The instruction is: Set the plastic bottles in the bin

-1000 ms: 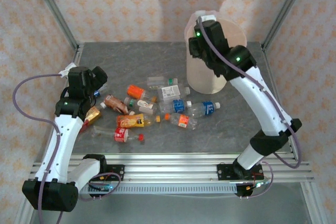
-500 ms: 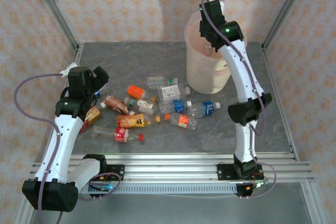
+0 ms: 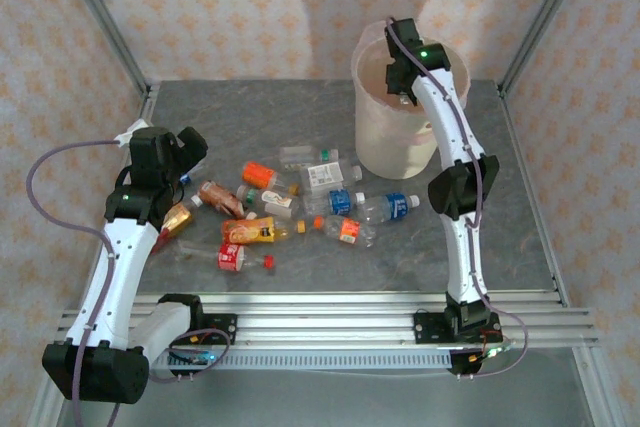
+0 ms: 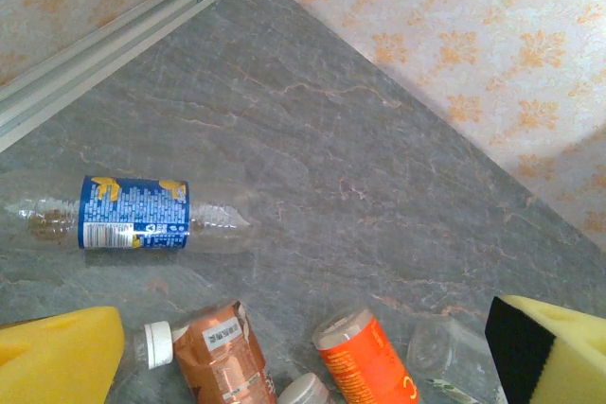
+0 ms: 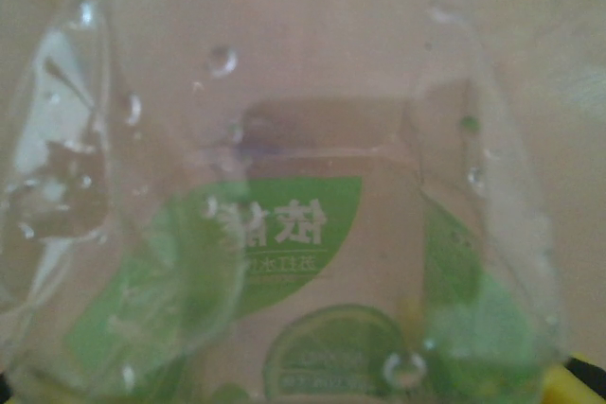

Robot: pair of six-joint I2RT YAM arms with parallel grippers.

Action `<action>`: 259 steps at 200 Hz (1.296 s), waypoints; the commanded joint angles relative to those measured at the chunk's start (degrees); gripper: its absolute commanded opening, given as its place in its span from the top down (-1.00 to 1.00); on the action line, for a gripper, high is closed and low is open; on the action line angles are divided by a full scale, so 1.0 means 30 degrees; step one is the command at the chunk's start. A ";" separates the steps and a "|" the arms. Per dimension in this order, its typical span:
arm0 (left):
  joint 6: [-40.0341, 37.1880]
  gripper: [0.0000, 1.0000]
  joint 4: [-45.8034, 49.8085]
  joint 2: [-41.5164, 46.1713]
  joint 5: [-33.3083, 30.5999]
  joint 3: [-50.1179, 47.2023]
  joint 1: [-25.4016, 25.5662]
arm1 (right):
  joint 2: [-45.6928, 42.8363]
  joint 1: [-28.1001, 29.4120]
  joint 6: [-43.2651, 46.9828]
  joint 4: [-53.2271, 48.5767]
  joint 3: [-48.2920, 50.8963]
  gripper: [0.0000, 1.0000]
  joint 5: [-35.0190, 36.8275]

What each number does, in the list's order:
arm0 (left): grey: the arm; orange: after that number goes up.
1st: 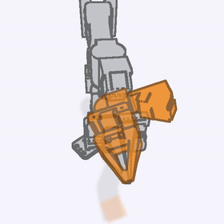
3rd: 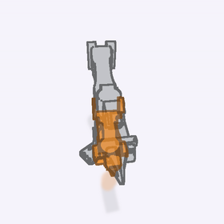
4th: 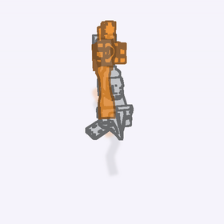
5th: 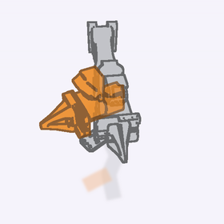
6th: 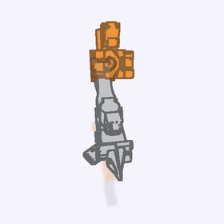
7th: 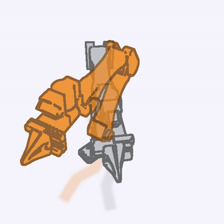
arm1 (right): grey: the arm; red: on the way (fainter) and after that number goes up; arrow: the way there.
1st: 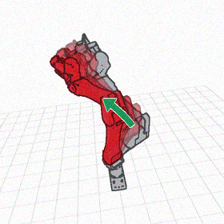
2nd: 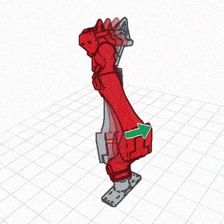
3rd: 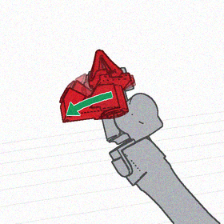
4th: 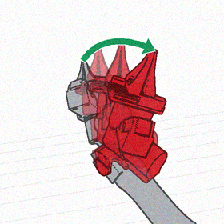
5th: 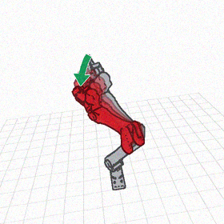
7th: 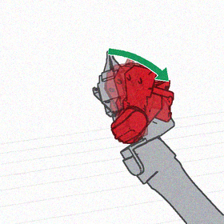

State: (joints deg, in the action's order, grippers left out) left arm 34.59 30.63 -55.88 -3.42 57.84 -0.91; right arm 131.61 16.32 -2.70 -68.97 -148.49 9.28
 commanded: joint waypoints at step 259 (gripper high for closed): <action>0.0437 -1.00 0.1016 0.3429 0.0778 -0.1838 -0.0130 | -0.7482 0.4240 0.0484 0.1153 0.1980 -0.98 -0.0041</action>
State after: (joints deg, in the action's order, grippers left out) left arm 34.59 34.48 -47.22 -2.04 54.08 -0.91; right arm 114.06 25.02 -1.80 -68.03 -148.14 7.46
